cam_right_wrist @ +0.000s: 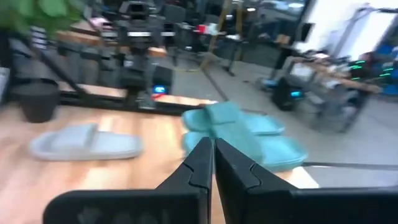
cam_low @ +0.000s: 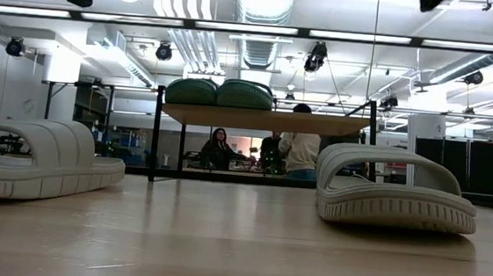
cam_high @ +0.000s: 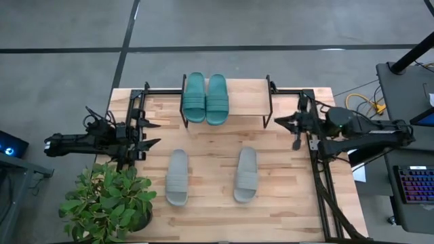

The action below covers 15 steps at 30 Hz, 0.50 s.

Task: Pick and place slides into the shelf
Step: Put the left gray slide on the shelf

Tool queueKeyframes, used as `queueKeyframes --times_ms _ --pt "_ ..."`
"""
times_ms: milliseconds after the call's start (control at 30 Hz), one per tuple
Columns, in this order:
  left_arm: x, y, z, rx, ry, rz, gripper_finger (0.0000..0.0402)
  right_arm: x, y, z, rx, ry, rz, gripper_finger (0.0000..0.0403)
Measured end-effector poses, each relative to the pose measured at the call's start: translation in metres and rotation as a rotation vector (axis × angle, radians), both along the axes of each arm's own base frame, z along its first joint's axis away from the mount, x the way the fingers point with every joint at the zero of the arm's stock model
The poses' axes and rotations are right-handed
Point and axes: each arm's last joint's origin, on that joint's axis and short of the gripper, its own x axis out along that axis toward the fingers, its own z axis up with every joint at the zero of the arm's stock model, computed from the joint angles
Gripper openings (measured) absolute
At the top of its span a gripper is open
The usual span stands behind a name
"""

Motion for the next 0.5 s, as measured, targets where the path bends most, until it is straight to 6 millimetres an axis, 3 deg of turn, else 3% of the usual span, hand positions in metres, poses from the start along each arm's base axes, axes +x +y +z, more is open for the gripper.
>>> queueKeyframes --times_ms 167,500 --pt "0.002 0.000 -0.002 -0.001 0.020 -0.001 0.0208 -0.016 0.001 -0.016 0.067 -0.036 0.063 0.0008" --pt "0.005 0.000 -0.005 -0.052 0.055 -0.014 0.0208 -0.017 0.004 -0.083 0.126 -0.074 0.122 0.0008"
